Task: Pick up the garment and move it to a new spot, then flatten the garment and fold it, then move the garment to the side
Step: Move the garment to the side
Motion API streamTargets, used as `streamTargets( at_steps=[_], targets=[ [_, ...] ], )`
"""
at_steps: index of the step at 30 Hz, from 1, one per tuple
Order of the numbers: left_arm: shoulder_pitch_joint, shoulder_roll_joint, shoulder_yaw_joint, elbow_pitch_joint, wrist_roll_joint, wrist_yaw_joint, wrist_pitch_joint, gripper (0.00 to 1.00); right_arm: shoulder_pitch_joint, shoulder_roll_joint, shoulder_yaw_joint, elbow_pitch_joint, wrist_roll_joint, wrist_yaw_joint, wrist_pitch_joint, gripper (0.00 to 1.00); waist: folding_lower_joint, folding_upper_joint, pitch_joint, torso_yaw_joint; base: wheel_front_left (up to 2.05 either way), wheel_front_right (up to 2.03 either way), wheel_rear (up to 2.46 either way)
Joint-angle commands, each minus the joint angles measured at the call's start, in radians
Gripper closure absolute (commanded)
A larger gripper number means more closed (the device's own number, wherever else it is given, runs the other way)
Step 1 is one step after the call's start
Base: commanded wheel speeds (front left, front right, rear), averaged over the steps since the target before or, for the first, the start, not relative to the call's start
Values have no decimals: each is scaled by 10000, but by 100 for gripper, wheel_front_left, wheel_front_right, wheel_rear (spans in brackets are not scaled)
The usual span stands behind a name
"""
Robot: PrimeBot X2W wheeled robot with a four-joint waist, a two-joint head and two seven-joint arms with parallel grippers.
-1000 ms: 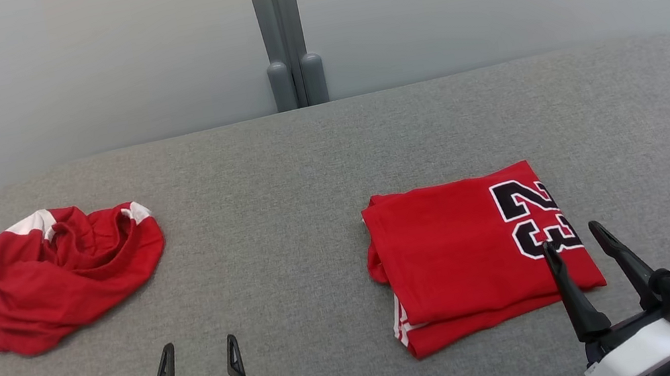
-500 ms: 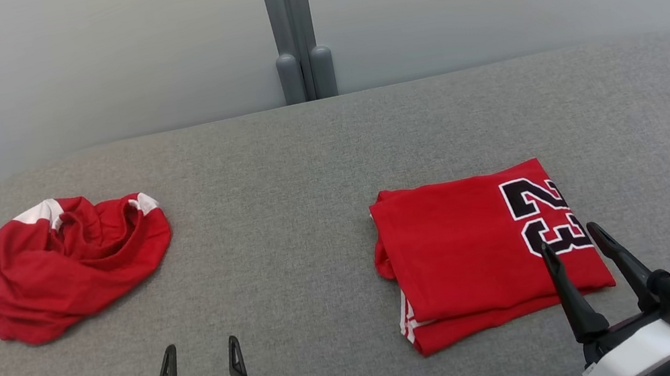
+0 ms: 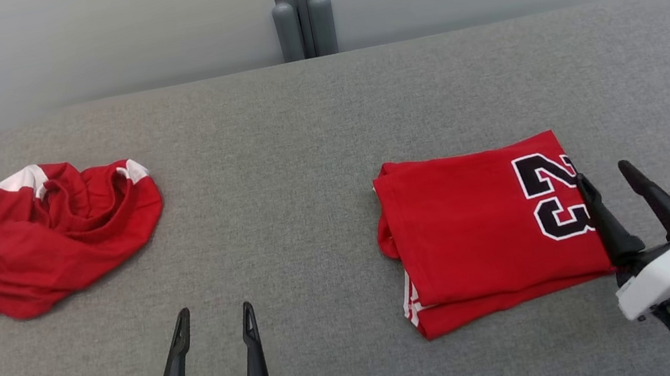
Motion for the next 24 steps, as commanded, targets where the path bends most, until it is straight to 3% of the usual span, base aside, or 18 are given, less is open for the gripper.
streamTargets(
  at_steps=[1,8,11,18,24],
  targets=[
    [-219,10,-43,30,-42,-31,-1,0,-247,-257,201,167,586,-12,-45,0,0,0,432,164,0,0,0],
    [-716,10,-212,135,-99,-39,-3,0,-1147,-2004,1221,482,4163,-11,847,0,0,0,1266,304,0,0,0],
    [-934,10,-258,168,-117,-56,-3,0,-1431,-2456,1366,542,5398,-9,1358,0,0,0,1639,340,0,0,0],
    [-1376,10,-348,276,-36,-133,-3,0,-1772,-3218,1827,821,7076,-9,2594,0,0,0,2220,470,0,0,0],
    [-1553,10,-376,358,16,-154,-1,0,-2009,-3503,2199,734,7740,-9,3162,0,0,0,2453,476,0,0,0]
  ],
)
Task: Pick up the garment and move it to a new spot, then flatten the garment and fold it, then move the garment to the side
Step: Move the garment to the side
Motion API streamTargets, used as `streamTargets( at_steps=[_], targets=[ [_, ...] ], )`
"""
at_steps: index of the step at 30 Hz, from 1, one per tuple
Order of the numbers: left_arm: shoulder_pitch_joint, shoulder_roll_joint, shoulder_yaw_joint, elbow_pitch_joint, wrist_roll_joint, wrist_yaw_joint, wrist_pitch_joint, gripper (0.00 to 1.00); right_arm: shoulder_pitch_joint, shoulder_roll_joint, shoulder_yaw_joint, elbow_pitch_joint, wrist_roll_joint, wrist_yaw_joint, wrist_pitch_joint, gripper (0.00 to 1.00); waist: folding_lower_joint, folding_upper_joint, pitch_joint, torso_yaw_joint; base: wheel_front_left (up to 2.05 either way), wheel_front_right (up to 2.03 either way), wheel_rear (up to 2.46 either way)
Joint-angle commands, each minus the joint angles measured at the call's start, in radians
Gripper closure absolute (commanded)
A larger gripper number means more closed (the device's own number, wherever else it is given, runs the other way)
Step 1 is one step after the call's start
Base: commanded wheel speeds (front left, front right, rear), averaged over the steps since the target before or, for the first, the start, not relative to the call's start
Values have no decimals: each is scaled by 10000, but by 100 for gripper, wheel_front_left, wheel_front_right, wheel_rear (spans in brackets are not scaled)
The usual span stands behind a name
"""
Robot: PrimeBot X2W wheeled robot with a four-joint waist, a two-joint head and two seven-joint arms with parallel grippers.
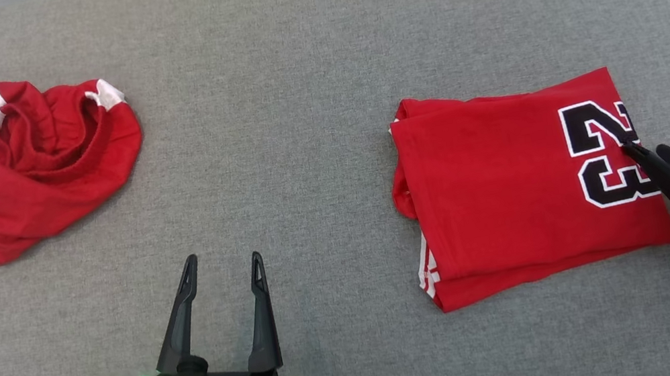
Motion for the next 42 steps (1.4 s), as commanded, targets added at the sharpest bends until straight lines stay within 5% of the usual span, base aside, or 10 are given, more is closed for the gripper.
streamTargets(
  at_steps=[1,3,4,5,6,26,42],
  targets=[
    [-180,10,-35,14,45,-33,-3,0,-142,-46,106,10,151,-5,108,0,0,-1,106,37,0,0,0],
    [-232,10,-54,16,64,-27,-1,0,-230,-86,219,55,269,-5,239,4,0,-1,151,50,0,0,0],
    [-253,10,-65,17,67,-23,-3,0,-274,-111,304,77,311,-5,337,52,0,-1,168,57,0,0,0],
    [-276,10,-81,24,80,-21,-3,0,-328,-134,387,93,333,-5,426,85,0,-1,189,67,0,0,0],
    [-294,10,-90,27,91,-20,-3,0,-366,-150,439,100,372,-5,440,100,0,-1,207,75,0,0,0],
    [-1387,10,-498,-1328,297,-294,-3,0,-3901,-1461,716,970,-1349,-8,-499,100,0,-1,2151,-379,0,0,0],
    [-2494,379,-759,-2678,971,-622,-1,0,-6345,-2483,-776,3115,-1809,-8,-1118,100,0,-1,4357,-1203,0,0,0]
  ],
)
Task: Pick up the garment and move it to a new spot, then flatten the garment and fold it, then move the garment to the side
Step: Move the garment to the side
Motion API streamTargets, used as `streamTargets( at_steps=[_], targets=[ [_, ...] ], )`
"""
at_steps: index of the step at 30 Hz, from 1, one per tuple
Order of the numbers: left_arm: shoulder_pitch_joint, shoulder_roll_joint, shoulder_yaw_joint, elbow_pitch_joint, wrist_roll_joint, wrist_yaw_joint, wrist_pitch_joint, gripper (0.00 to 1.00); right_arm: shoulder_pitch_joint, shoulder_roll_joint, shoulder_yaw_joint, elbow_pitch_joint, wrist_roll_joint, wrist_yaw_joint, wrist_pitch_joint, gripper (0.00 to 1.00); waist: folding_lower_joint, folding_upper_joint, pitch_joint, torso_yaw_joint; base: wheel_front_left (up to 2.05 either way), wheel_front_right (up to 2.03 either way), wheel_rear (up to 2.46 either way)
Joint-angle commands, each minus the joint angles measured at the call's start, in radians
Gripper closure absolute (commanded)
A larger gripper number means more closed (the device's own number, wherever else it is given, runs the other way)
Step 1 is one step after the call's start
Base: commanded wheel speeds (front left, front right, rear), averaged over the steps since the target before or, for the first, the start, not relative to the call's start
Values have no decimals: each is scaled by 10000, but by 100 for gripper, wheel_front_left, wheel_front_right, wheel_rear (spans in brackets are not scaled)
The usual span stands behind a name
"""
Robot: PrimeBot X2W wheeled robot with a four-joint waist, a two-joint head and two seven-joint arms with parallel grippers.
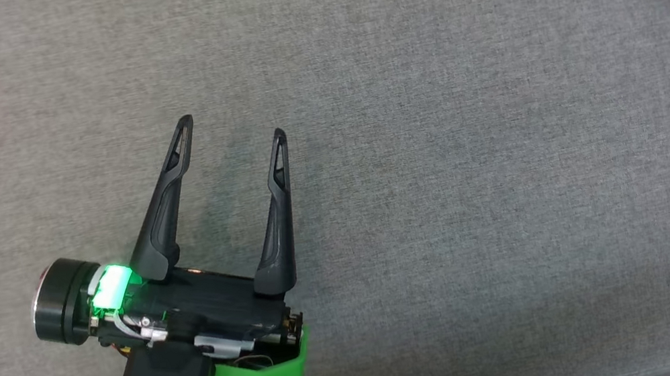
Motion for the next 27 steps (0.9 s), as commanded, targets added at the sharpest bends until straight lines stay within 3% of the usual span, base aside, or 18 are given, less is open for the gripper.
streamTargets(
  at_steps=[1,17,18,19,27],
  targets=[
    [-202,144,5,-72,92,-21,1,0,-124,-63,-173,164,86,-12,-117,100,-2,-1,495,-398,0,0,0],
    [-485,665,-359,-162,53,165,1,0,-507,-952,-1468,1378,-707,-14,-369,100,-2,-1,1011,-333,0,0,0],
    [-503,669,-393,-131,29,169,1,0,-579,-964,-1516,1519,-866,-14,-462,76,-2,-1,998,-300,0,0,0],
    [-517,662,-425,-99,4,169,-1,0,-656,-960,-1537,1642,-992,-14,-535,0,-2,-1,978,-267,0,0,0],
    [-332,599,-518,203,-117,370,1,0,-782,-73,-929,2114,-2441,-14,-933,0,-2,-1,147,35,0,0,0]
  ],
)
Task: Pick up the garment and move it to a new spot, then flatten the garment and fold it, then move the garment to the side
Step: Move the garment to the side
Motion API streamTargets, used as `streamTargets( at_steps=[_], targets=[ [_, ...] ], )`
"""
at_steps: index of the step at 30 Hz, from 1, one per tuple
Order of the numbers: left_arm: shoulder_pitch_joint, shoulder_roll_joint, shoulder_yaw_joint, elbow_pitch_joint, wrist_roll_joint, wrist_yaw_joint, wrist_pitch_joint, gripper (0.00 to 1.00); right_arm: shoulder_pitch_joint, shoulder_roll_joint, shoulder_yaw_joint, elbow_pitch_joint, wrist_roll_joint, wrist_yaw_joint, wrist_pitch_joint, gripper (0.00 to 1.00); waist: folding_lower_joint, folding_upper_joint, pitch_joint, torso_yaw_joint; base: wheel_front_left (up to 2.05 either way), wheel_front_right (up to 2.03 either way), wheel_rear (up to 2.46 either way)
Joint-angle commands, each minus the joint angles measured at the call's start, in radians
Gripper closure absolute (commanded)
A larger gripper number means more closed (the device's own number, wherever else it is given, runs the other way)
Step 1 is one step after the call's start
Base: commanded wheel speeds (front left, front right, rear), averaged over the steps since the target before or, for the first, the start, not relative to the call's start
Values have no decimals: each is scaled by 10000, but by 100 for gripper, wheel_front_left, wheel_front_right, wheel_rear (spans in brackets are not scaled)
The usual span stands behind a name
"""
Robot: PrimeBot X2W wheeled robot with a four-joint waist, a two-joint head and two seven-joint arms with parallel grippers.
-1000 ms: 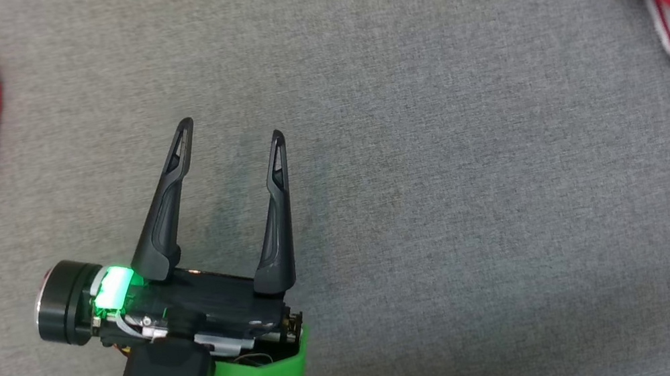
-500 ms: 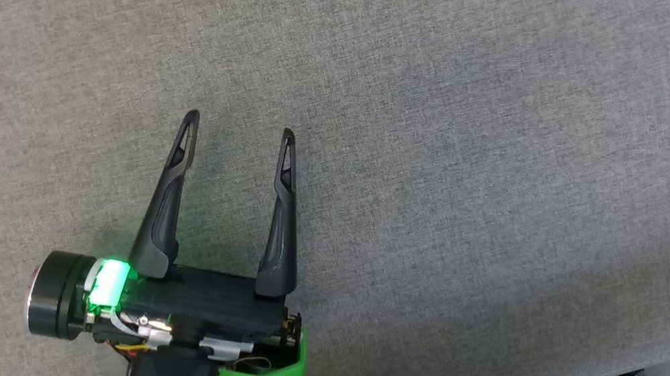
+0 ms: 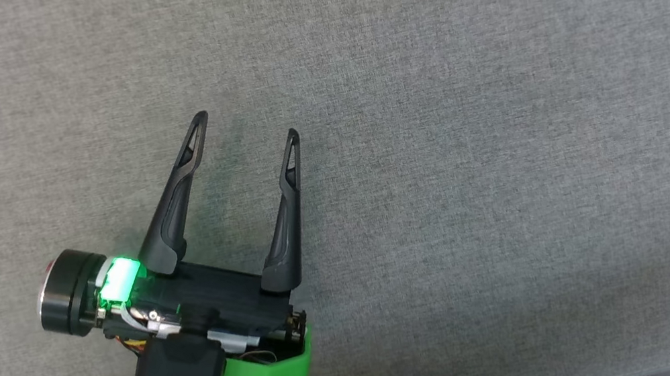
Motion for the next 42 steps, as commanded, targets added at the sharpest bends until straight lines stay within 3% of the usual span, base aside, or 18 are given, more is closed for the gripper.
streamTargets(
  at_steps=[1,9,14,17,20,28,36,42],
  targets=[
    [102,-4,28,57,-73,81,1,0,69,212,120,-129,-163,-16,-136,0,0,0,-488,150,0,0,0],
    [846,-281,422,548,-636,383,1,0,1406,2358,999,-780,-637,-17,-893,0,0,0,-2143,210,0,0,0],
    [1429,-489,1108,1262,-1147,286,0,0,2290,3436,1508,-1200,-1357,-17,-1238,0,0,0,-3180,219,0,0,0],
    [1701,-620,1577,1637,-1441,201,1,0,2756,3954,1022,-1878,-2233,-17,-1289,0,0,0,-3718,233,0,0,0],
    [2002,-757,2115,2048,-1807,62,0,0,4102,4875,80,-2817,-3238,-17,-1272,0,0,0,-4386,269,0,0,0],
    [2755,-870,3071,2724,-2319,-399,1,0,6388,6392,-851,-4603,-4997,-16,-1277,0,0,0,-5890,93,0,0,0],
    [3313,-880,3344,2744,-2499,-338,1,0,8211,7409,-1564,-6604,-6393,-17,-1278,0,0,0,-6743,-65,0,0,0],
    [3769,-883,3180,2819,-1919,-446,0,0,9593,8015,-1925,-7066,-7062,-16,-1278,0,0,0,-7284,-69,0,0,0]
  ],
)
